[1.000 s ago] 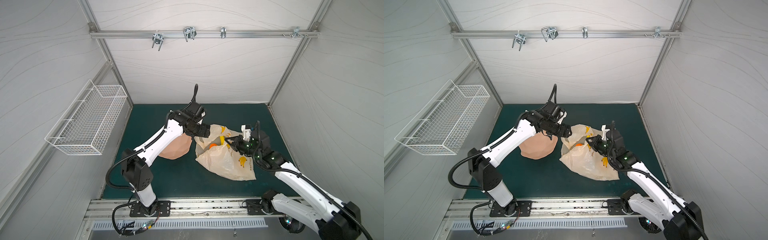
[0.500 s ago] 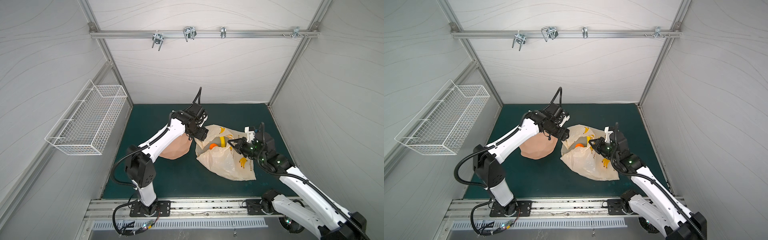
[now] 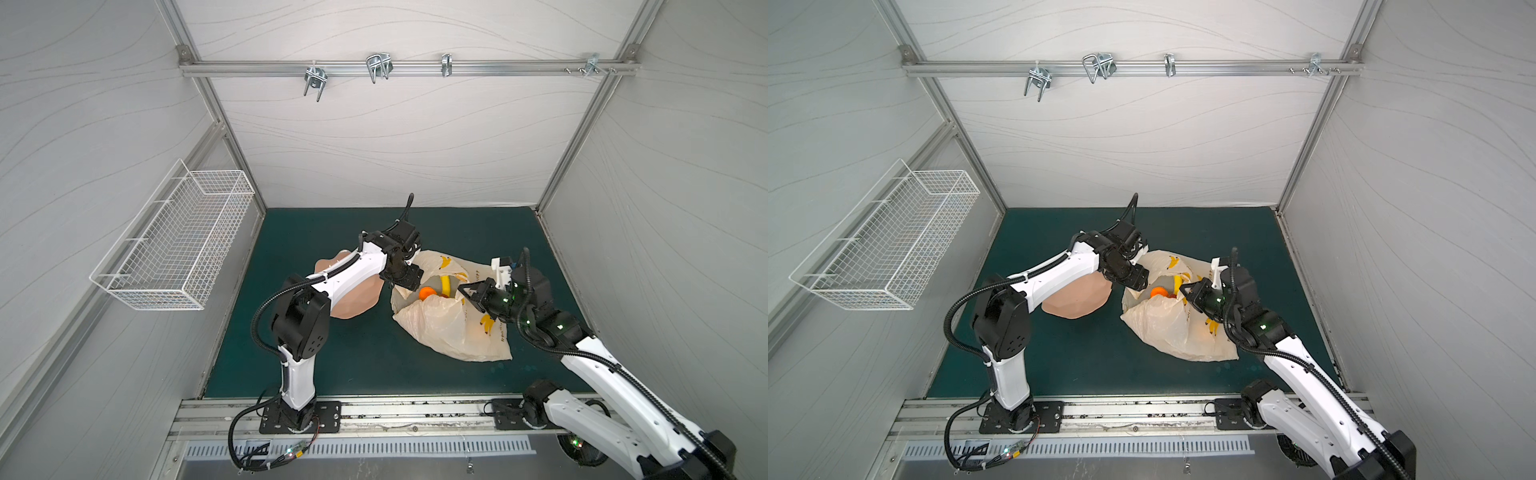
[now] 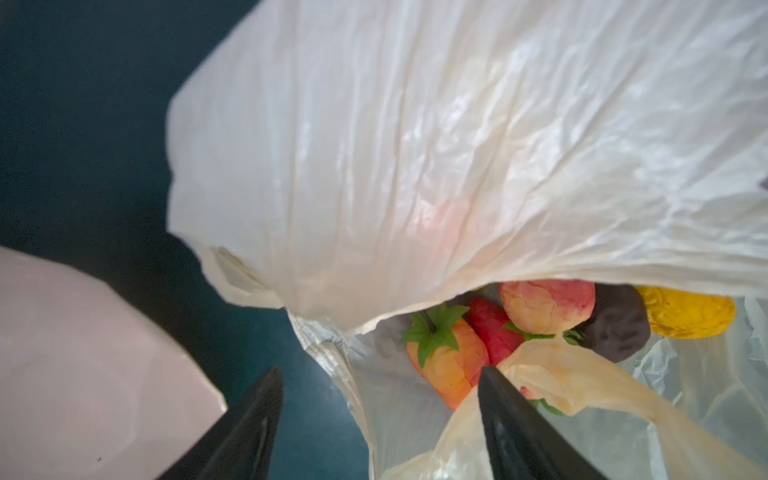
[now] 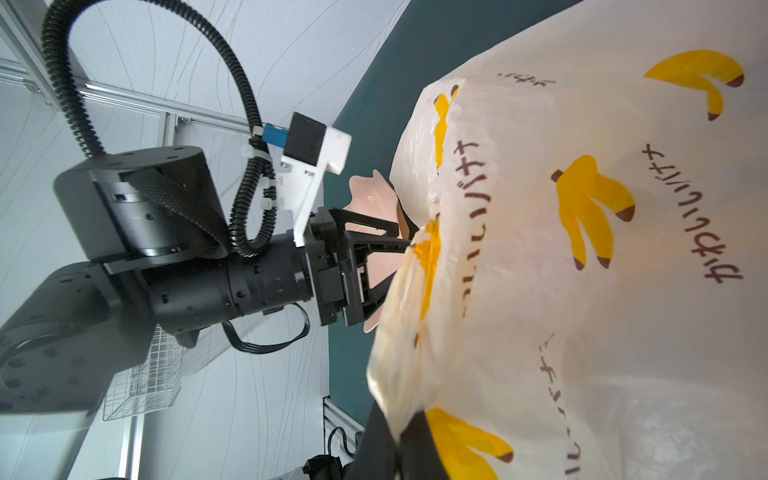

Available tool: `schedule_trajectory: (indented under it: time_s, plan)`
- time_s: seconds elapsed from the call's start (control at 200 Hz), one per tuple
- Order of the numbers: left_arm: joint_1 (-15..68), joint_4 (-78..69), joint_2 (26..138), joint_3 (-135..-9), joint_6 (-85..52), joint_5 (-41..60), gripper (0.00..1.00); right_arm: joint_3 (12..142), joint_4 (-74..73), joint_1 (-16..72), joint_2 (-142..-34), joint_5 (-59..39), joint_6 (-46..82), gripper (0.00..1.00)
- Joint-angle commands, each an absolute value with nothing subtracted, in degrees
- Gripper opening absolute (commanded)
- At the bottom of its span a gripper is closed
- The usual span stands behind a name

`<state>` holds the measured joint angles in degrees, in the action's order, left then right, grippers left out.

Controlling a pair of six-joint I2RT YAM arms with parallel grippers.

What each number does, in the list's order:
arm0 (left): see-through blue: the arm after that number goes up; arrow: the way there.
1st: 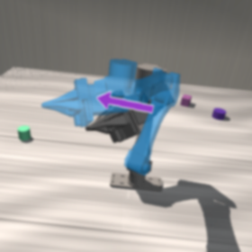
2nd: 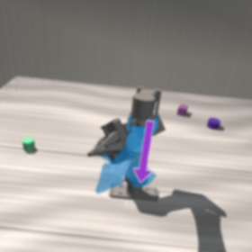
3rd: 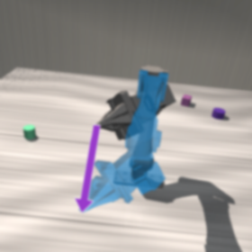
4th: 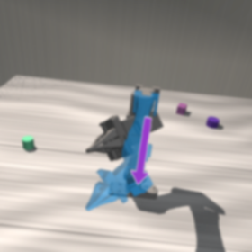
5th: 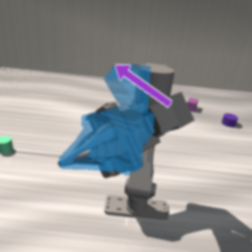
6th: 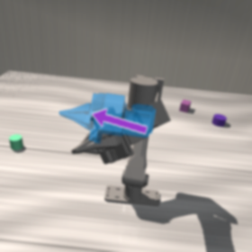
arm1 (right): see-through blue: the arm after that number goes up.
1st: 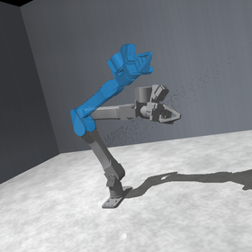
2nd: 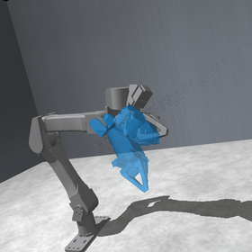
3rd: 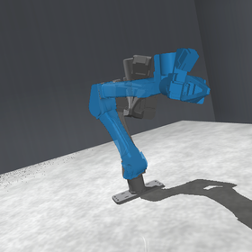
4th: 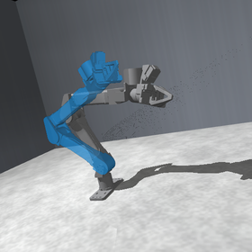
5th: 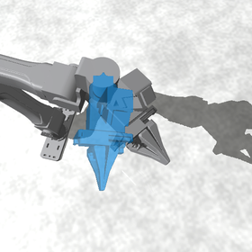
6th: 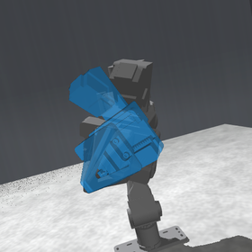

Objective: Place the fruits into the plastic bag

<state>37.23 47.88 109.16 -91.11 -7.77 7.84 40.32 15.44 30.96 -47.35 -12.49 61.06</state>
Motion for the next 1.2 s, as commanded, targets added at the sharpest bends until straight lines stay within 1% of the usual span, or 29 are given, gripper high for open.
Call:
schedule_trajectory:
  time_s: [0.0,0.385,0.565,0.665,0.74,0.79,0.865,1.03,1.196]
  plan:
    - [38.45,44.57,111.64,-90.55,-9.74,8.36,0.76,40.19,16.72,30.59,-46.5,-12.55,60.74,0.0]
    - [38.8,40.44,117.77,-92.7,-15.3,-1.7,0.76,40.21,17.66,30.59,-45.88,-13.23,60.86,0.0]
    - [38.84,37.03,118.69,-92.72,-16.35,-4.97,0.73,39.77,18.5,30.58,-44.72,-13.03,61.12,0.0]
    - [38.93,34.84,118.99,-92.72,-16.0,-4.02,0.63,39.8,19.23,30.59,-44.34,-12.93,61.26,0.0]
    - [39.0,34.23,118.75,-92.86,-15.65,-4.45,0.49,39.82,19.54,30.52,-44.12,-12.79,61.35,0.0]
    - [38.95,33.75,118.18,-92.65,-15.34,-5.21,0.37,39.89,19.98,30.63,-43.88,-12.66,61.22,0.0]
    - [38.93,32.99,117.05,-92.35,-14.42,-6.33,0.24,39.8,20.59,30.67,-43.43,-12.23,61.11,0.0]
    - [38.07,34.13,115.29,-93.77,-13.03,-6.82,0.01,39.46,22.41,30.66,-41.95,-11.69,60.86,0.0]
    - [36.66,34.48,111.97,-93.54,-12.77,-7.23,0.0,38.81,25.38,30.56,-40.12,-12.41,59.77,0.0]
